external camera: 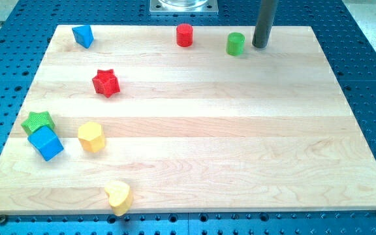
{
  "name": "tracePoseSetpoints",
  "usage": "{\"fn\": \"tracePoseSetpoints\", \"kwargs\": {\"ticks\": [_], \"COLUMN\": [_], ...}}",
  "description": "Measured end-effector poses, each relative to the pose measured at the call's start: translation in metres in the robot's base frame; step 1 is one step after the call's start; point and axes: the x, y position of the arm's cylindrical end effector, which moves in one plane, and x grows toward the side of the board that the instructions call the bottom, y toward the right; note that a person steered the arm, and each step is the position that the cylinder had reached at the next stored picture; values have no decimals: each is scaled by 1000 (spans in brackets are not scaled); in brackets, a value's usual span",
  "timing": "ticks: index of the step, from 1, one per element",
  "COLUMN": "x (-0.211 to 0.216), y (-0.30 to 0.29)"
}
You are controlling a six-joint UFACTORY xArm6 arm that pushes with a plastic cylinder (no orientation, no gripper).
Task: Push the green circle towards the top right
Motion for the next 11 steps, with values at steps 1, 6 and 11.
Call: {"fn": "tracePoseSetpoints", "kwargs": {"ticks": [1,6,11], "x": [42,31,-61], "y": [-18,-11,-41]}}
